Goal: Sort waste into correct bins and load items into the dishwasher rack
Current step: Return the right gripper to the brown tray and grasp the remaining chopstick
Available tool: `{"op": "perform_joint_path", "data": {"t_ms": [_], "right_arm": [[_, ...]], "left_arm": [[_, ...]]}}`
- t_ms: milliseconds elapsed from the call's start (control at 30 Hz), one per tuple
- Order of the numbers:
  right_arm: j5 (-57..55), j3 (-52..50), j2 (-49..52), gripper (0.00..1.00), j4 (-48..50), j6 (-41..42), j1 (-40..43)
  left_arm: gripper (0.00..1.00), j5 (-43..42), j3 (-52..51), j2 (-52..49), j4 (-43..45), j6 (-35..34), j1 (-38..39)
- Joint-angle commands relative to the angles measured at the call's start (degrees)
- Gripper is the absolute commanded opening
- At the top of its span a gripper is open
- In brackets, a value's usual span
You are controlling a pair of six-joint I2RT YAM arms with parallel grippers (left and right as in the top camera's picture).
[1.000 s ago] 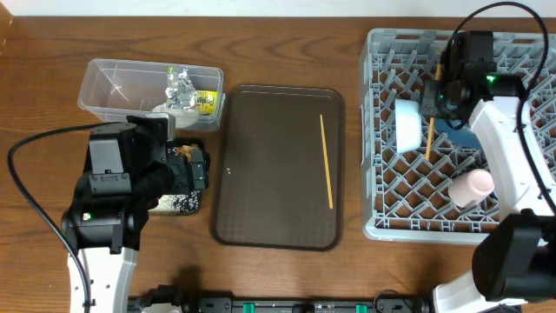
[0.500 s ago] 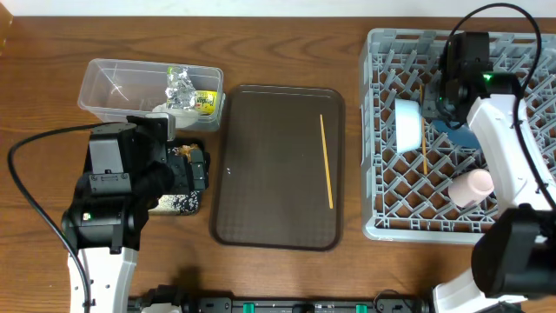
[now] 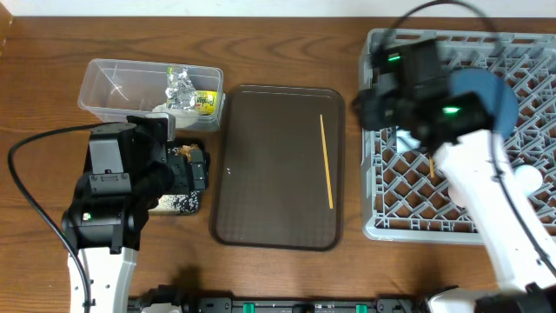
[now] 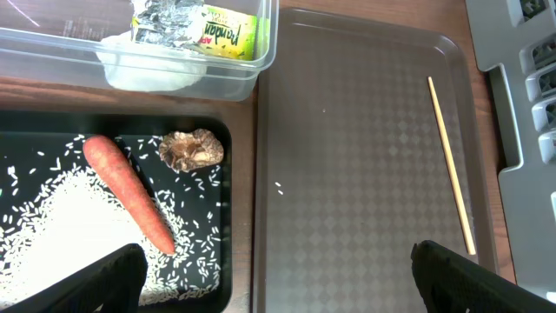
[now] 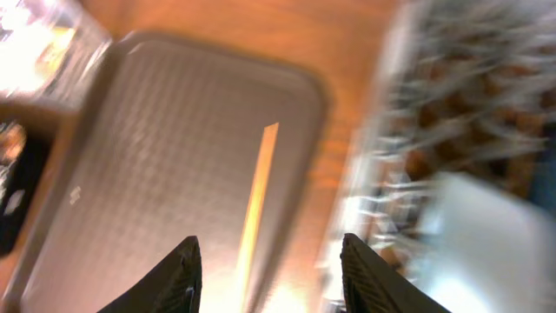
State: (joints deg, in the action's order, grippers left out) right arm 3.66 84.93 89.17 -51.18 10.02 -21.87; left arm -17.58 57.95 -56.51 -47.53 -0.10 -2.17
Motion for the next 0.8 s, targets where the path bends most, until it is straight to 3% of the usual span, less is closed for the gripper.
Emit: {"op": "perform_joint_path", "data": {"t_ms": [0, 133, 500, 533, 700, 767], "right_arm": [[-2.69, -0.42, 6.99, 0.41, -0.66, 8.48, -5.31], [-5.35, -0.42, 15.45, 0.38, -0.5, 14.84, -8.35], [-2.71, -0.42, 30.08, 0.36, -0.28, 17.79, -8.22], [-2.32, -0.42, 30.64, 0.34, -0.39, 17.79, -8.15], [-0.48, -0.42, 31.89, 0.04, -0.37, 16.87, -8.2], [-0.39, -0.33, 31.3, 0.01, 0.24, 15.43, -8.07]], "left_arm": [[0.98, 0.74, 0.76, 0.02, -0.02, 0.48, 0.07], [0.98, 0.74, 0.76, 0.02, 0.0, 0.48, 0.07], [0.98, 0.74, 0.76, 0.02, 0.0, 0.48, 0.07], [0.98, 0.74, 0.76, 0.02, 0.0, 0.48, 0.07], [0.98, 0.74, 0.79, 0.02, 0.0, 0.48, 0.07], [0.98, 0.74, 0.79, 0.02, -0.02, 0.48, 0.07]]}}
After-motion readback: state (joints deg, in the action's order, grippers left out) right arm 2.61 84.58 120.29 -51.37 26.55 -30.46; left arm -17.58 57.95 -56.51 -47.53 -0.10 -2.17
